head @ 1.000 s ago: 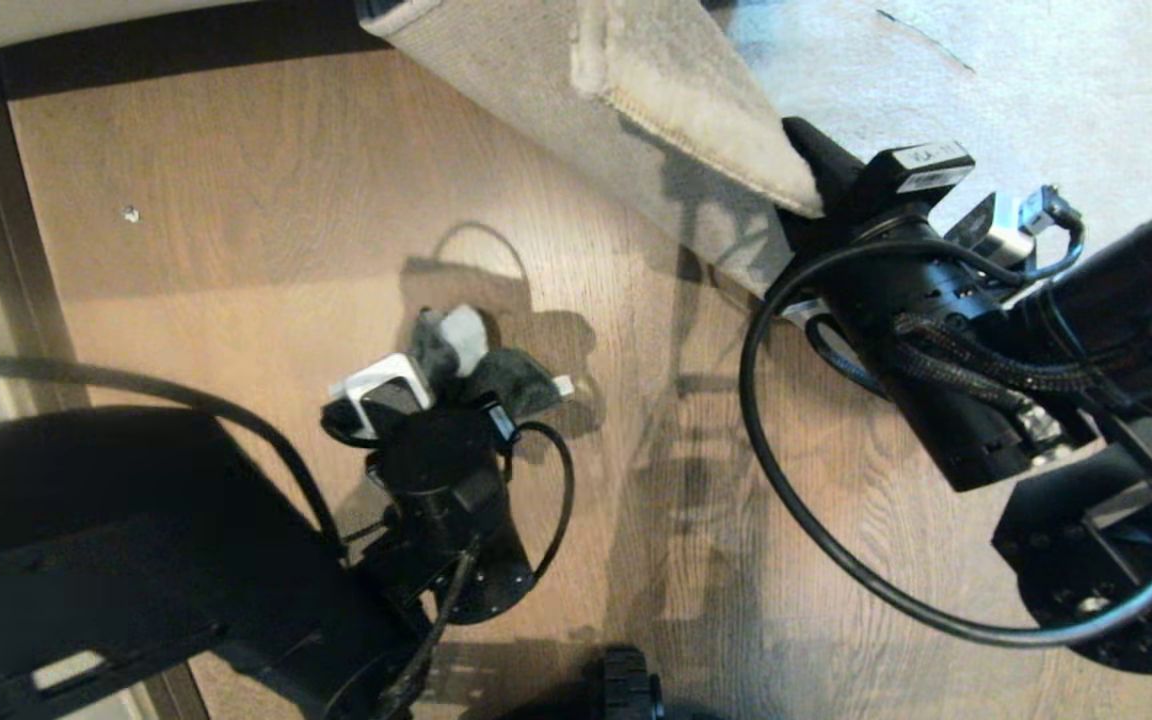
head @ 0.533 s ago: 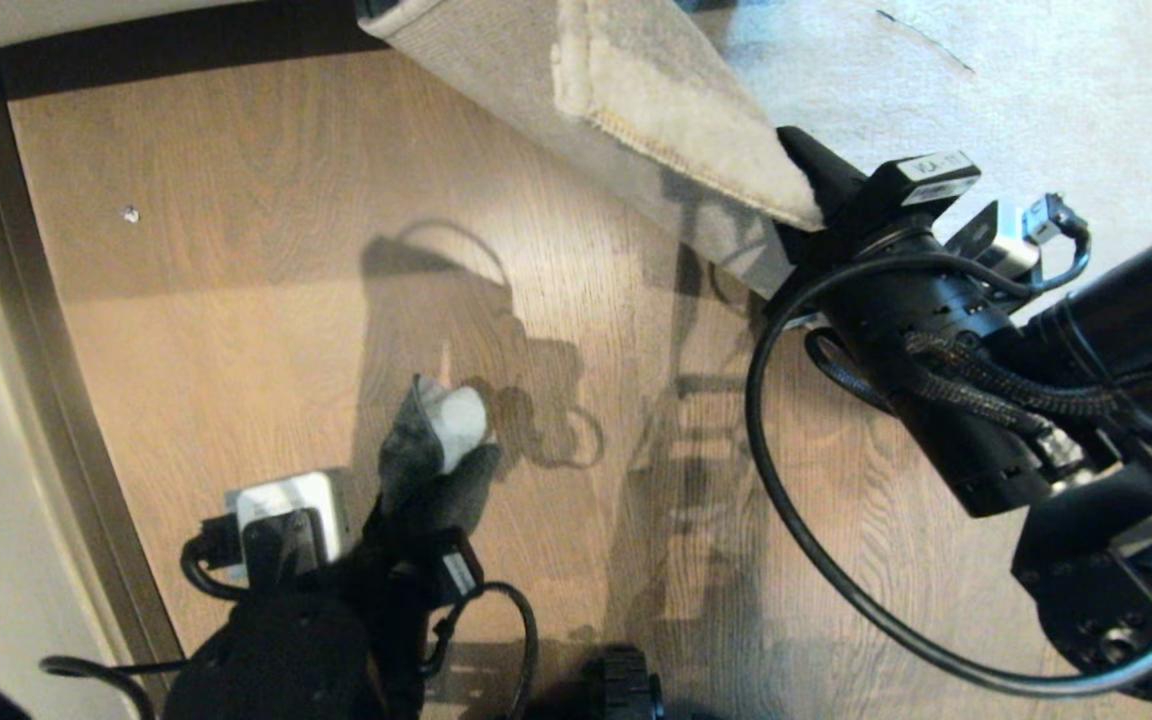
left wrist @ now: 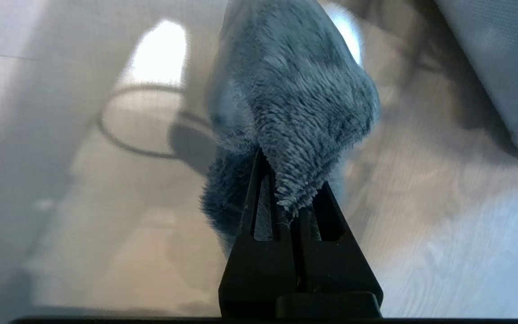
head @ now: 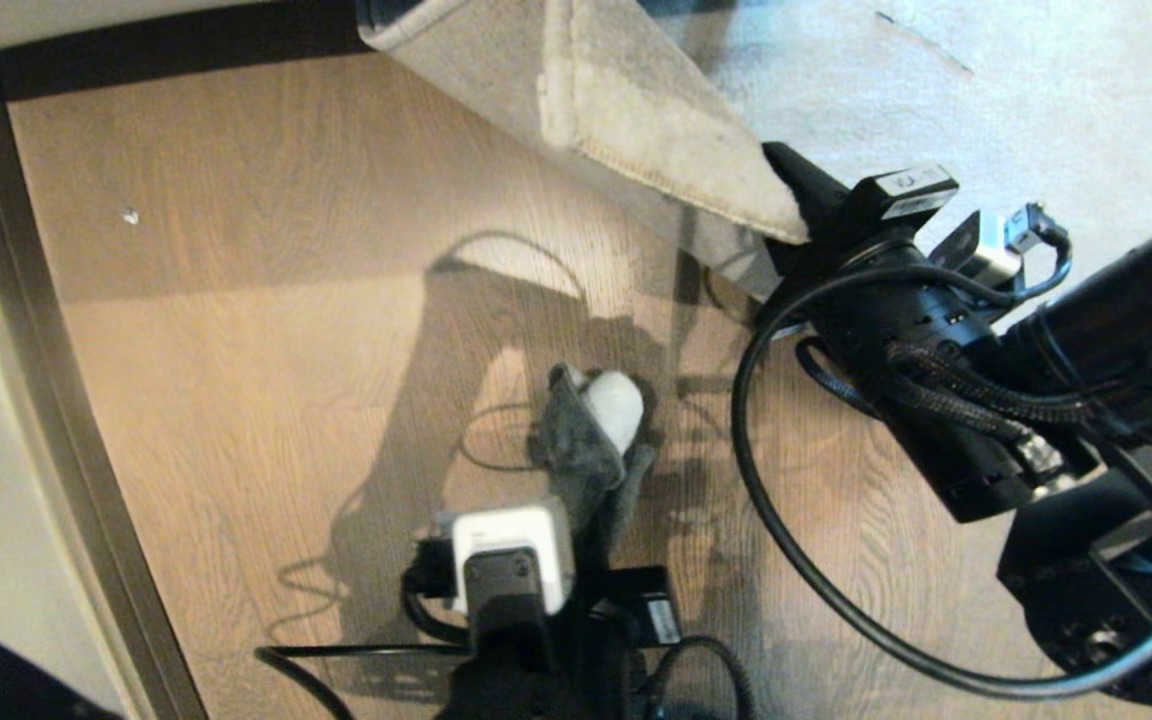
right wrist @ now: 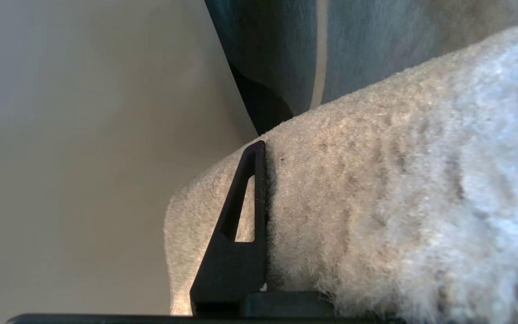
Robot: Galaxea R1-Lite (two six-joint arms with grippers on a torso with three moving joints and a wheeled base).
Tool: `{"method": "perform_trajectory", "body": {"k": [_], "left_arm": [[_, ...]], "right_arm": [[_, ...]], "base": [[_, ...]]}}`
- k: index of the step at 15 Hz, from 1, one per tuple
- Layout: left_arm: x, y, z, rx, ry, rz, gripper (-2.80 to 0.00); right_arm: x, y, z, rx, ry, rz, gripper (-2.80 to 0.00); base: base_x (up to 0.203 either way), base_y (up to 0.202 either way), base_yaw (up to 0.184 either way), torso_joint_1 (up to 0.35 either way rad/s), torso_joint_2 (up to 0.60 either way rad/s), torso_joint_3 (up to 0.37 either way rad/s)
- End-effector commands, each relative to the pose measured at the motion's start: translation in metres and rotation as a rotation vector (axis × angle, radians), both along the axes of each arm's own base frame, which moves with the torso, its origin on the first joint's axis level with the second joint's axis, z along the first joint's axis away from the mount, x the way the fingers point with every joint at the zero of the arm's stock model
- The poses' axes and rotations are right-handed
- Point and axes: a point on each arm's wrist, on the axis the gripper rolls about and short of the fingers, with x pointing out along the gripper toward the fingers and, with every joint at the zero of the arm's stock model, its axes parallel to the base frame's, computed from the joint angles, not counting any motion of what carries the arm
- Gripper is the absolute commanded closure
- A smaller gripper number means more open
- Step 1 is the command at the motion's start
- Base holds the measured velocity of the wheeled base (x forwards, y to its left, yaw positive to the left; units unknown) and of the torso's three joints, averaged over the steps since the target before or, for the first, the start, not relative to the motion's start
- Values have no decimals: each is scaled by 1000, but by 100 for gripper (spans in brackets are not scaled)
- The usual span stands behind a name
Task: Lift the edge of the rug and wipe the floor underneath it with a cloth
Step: Wipe the floor under the carpet with a rag
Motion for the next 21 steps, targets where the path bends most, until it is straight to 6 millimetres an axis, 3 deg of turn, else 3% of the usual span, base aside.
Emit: {"method": "perform_trajectory", "body": {"k": [1, 4, 7, 9, 12, 14, 17, 19, 21], "left_arm": [[17, -54, -22, -69, -22, 7, 0], [44, -88, -40, -133, -42, 44, 0], [78, -75, -46, -154, -43, 132, 0], [77, -64, -55, -117, -22, 146, 0], [63, -36, -83, -30, 42, 156, 0], [54, -13, -89, -16, 71, 186, 0], [62, 16, -63, -79, 58, 252, 0], [67, 44, -51, -76, 58, 311, 0], [60, 77, -45, -37, 75, 352, 0]], "right_arm": [[-1, -1, 2, 34, -24, 4, 0], [0, -1, 1, 30, -20, 2, 0], [-1, -1, 3, 35, -26, 2, 0], [-3, -2, 3, 35, -26, 6, 0], [-3, -2, 1, 28, -20, 8, 0], [-3, -2, 1, 30, -22, 6, 0], [-3, -2, 1, 29, -21, 8, 0], [-2, -1, 1, 32, -22, 8, 0], [-2, -1, 1, 30, -23, 11, 0]], "base": [[0, 0, 0, 0, 0, 0], [0, 0, 0, 0, 0, 0], [0, 0, 0, 0, 0, 0], [0, 0, 0, 0, 0, 0], [0, 0, 0, 0, 0, 0], [0, 0, 0, 0, 0, 0], [0, 0, 0, 0, 0, 0], [0, 0, 0, 0, 0, 0], [0, 0, 0, 0, 0, 0]]}}
